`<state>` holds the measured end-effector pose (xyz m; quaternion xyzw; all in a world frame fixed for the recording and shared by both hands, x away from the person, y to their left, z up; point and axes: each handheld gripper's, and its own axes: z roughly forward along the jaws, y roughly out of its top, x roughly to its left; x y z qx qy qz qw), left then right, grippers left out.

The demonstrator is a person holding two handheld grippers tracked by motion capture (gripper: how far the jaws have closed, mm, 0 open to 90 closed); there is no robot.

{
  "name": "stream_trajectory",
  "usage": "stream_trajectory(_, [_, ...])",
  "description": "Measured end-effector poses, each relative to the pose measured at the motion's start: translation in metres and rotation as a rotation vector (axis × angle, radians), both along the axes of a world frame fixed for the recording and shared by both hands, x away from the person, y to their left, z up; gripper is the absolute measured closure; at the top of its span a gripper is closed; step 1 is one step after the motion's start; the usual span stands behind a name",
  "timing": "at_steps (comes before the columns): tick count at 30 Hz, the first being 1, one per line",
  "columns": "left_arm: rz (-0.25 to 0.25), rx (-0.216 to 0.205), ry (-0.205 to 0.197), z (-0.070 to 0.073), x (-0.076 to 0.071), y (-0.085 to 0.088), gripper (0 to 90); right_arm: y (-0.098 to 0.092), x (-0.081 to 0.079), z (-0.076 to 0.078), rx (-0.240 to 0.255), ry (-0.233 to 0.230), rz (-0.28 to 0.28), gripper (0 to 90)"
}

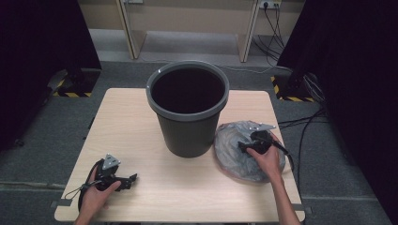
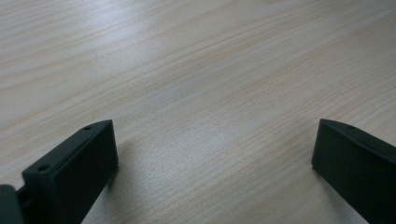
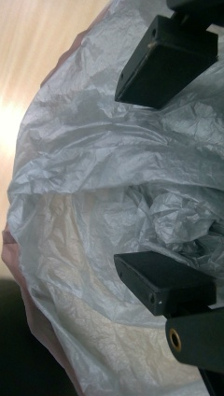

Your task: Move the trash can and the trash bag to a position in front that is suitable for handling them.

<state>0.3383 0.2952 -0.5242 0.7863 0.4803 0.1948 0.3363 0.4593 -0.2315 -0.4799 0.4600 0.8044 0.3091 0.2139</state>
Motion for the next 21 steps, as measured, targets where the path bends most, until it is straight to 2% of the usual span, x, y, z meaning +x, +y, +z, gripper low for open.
stream_trajectory(1, [0.0, 0.0, 0.0, 0.0, 0.0, 0.0, 0.0, 0.002, -0.015, -0.002, -0.004, -0.005, 0.022, 19.0])
stream_trajectory(3, [0.0, 0.0, 0.0, 0.0, 0.0, 0.0, 0.0, 0.005, -0.03, -0.005, -0.005, -0.006, 0.045, 18.8])
stream_trajectory(4, [0.0, 0.0, 0.0, 0.0, 0.0, 0.0, 0.0, 0.006, -0.037, -0.006, -0.005, -0.009, 0.056, 18.7])
stream_trajectory(5, [0.0, 0.0, 0.0, 0.0, 0.0, 0.0, 0.0, 0.006, -0.037, -0.006, -0.005, -0.009, 0.056, 18.7])
stream_trajectory(7, [0.0, 0.0, 0.0, 0.0, 0.0, 0.0, 0.0, 0.01, -0.057, -0.009, 0.014, -0.019, 0.084, 18.7])
stream_trajectory(10, [0.001, 0.0, 0.0, 0.0, 0.0, 0.0, 0.0, 0.016, -0.073, -0.01, 0.013, -0.01, 0.118, 18.5])
stream_trajectory(13, [0.001, 0.0, 0.0, 0.0, 0.0, 0.0, 0.0, 0.02, -0.082, -0.011, 0.019, -0.007, 0.139, 18.4])
stream_trajectory(14, [0.0, 0.0, 0.0, 0.0, 0.0, 0.0, 0.0, 0.025, -0.089, -0.011, 0.023, 0.004, 0.16, 18.4])
stream_trajectory(18, [0.0, 0.0, 0.0, 0.0, 0.0, 0.0, 0.0, 0.032, -0.099, -0.005, 0.014, 0.013, 0.212, 17.9])
stream_trajectory(20, [0.001, -0.001, 0.0, 0.0, 0.0, 0.0, 0.0, 0.03, -0.101, -0.001, 0.025, 0.001, 0.214, 17.7])
stream_trajectory(21, [0.001, -0.001, 0.0, 0.0, 0.0, 0.0, 0.0, 0.024, -0.103, 0.01, 0.074, -0.04, 0.21, 17.3])
